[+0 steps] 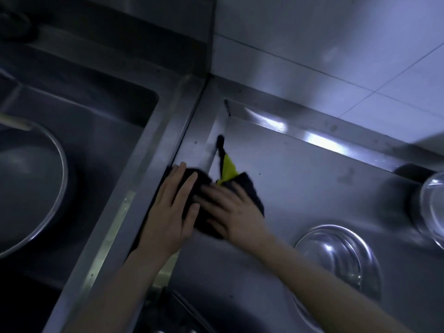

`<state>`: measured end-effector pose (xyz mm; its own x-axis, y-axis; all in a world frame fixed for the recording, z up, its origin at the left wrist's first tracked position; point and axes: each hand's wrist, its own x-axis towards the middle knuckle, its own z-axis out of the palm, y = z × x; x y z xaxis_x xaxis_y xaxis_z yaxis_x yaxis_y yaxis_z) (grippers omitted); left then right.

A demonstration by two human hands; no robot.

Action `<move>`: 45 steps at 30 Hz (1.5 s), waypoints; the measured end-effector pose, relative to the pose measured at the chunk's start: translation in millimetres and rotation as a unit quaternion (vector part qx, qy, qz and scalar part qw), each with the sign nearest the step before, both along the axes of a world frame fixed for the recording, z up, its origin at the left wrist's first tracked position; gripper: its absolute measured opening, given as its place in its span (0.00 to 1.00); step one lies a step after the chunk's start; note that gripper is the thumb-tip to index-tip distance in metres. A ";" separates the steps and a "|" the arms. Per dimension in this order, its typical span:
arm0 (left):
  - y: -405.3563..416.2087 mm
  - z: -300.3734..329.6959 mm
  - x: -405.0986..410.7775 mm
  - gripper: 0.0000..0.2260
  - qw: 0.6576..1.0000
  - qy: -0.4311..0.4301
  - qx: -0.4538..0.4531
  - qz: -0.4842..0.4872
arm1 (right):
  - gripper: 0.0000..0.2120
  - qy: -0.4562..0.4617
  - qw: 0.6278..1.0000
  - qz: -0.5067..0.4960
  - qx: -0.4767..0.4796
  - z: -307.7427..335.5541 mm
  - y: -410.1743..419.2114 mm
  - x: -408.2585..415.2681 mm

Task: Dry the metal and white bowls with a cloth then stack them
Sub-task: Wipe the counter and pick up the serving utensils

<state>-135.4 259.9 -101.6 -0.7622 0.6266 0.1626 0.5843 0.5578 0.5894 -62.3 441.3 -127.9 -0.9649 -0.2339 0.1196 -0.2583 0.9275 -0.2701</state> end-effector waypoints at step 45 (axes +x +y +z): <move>96.0 -34.7 4.5 0.24 0.987 0.111 -0.106 -0.037 | 0.27 -0.010 0.897 -0.434 0.078 4.7 166.0 -10.2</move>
